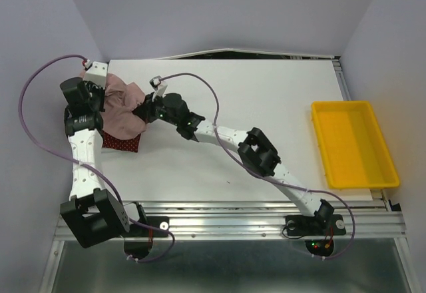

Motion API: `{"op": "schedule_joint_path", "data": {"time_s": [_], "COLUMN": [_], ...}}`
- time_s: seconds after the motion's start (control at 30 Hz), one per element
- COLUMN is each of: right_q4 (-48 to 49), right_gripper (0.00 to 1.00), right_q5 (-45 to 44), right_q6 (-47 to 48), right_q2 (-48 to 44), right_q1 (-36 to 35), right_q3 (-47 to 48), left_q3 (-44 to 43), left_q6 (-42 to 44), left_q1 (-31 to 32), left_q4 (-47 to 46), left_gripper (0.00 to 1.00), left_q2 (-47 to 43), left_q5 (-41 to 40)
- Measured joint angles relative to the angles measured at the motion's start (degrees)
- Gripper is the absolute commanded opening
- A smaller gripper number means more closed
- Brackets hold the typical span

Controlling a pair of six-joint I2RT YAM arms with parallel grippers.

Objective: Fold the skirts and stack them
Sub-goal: Neatly place the folded skirt to the corner

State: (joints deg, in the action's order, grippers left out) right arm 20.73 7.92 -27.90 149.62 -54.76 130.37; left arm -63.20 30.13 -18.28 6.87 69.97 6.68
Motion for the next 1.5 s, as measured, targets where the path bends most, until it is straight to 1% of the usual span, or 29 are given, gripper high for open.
{"op": "schedule_joint_path", "data": {"time_s": [0.2, 0.23, 0.37, 0.43, 0.47, 0.5, 0.57, 0.63, 0.67, 0.7, 0.77, 0.83, 0.87, 0.9, 0.93, 0.97, 1.0, 1.03, 1.07, 1.1, 1.13, 1.2, 1.27, 1.5], "right_q4": [5.22, 5.68, 7.63, 9.27, 10.14, 10.71, 11.45, 12.02, 12.26, 12.37, 12.24, 12.07, 11.96, 11.54, 11.28, 11.04, 10.73, 10.34, 9.94, 8.90, 8.22, 7.37, 5.95, 0.48], "right_gripper": [0.01, 0.01, 0.01, 0.01, 0.08, 0.11, 0.12, 0.20, 0.39, 0.51, 0.63, 0.72, 0.75, 0.77, 0.83, 0.83, 0.89, 0.92, 0.98, 1.00, 1.00, 1.00, 1.00, 1.00], "right_q5": [-0.90, -1.11, -3.08, -4.26, -4.90, -5.46, -6.29, -6.58, -6.71, -6.86, -7.78, -8.57, -8.70, -8.81, -8.96, -9.03, -8.98, -8.98, -8.90, -8.87, -8.63, -7.98, -6.88, -1.81], "right_q6": [1.42, 1.70, 3.34, 4.04, 4.31, 4.42, 4.70, 4.85, 5.01, 5.09, 5.92, 6.34, 6.62, 6.93, 7.28, 7.54, 7.74, 7.91, 7.91, 8.04, 8.07, 7.96, 8.13, 8.07], "right_q2": [6.99, 7.98, 17.25, 19.34, 19.69, 19.87, 19.85, 19.32, 18.78, 18.32, 16.65, 14.95, 13.88, 12.76, 11.04, 9.38, 6.75, 4.92, 3.02, 0.22, -1.66, -6.60, -11.82, -24.20], "right_q1": [-3.06, -3.32, -4.59, -4.96, -5.05, -5.18, -5.25, -5.27, -5.27, -5.27, -5.27, -5.03, -4.94, -4.81, -4.68, -4.48, -4.17, -4.02, -3.72, -3.37, -2.95, -1.68, -0.07, 7.19], "right_q3": [2.21, 2.58, 10.34, 11.30, 11.32, 11.32, 11.32, 10.56, 9.68, 8.92, 6.27, 3.80, 2.19, 0.72, -1.46, -3.15, -5.90, -7.98, -9.64, -12.17, -13.70, -17.40, -21.86, -30.64], "left_q3": [7.78, 9.01, 10.19, 10.51, 10.75, 10.91, 10.99, 10.99, 10.99, 10.99, 10.84, 10.62, 10.58, 10.58, 10.56, 10.49, 9.99, 9.49, 8.41, 7.56, 5.95, 3.39, -0.74, -12.83], "left_q6": [4.09, 4.63, 5.55, 5.90, 6.08, 6.27, 6.78, 7.08, 7.15, 7.26, 7.54, 7.63, 7.74, 7.89, 7.98, 8.07, 8.22, 8.00, 8.02, 7.87, 7.67, 7.52, 7.02, 7.56], "left_q1": [-5.86, -6.82, -10.27, -11.80, -12.20, -12.68, -13.09, -13.33, -13.31, -13.29, -13.38, -13.46, -13.46, -13.46, -13.46, -13.46, -13.51, -13.60, -13.73, -13.86, -13.94, -14.05, -14.05, -14.05], "left_q4": [-2.32, -2.62, -4.11, -4.55, -4.90, -5.16, -5.99, -7.02, -7.30, -7.74, -8.50, -8.87, -8.85, -8.74, -8.72, -8.68, -8.15, -7.74, -6.49, -5.44, -3.50, -1.20, 2.75, 13.29], "left_gripper": [0.00, 0.00, 0.00, 0.00, 0.00, 0.00, 0.00, 0.00, 0.00, 0.00, 0.09, 0.21, 0.28, 0.37, 0.48, 0.49, 0.60, 0.61, 0.69, 0.70, 0.71, 0.89, 0.90, 0.89], "left_q2": [0.00, 0.90, 6.58, 8.94, 9.66, 10.54, 11.72, 12.90, 13.27, 13.84, 15.32, 16.72, 17.27, 17.51, 17.53, 17.51, 17.49, 17.44, 17.14, 16.81, 15.96, 14.71, 12.52, 7.54], "left_q5": [0.44, 0.42, 0.42, 0.57, 0.61, 0.59, 0.46, 0.15, 0.13, -0.13, -1.38, -2.62, -3.23, -3.82, -4.15, -4.24, -4.61, -4.85, -5.01, -5.01, -4.96, -4.76, -4.15, -2.08]}}
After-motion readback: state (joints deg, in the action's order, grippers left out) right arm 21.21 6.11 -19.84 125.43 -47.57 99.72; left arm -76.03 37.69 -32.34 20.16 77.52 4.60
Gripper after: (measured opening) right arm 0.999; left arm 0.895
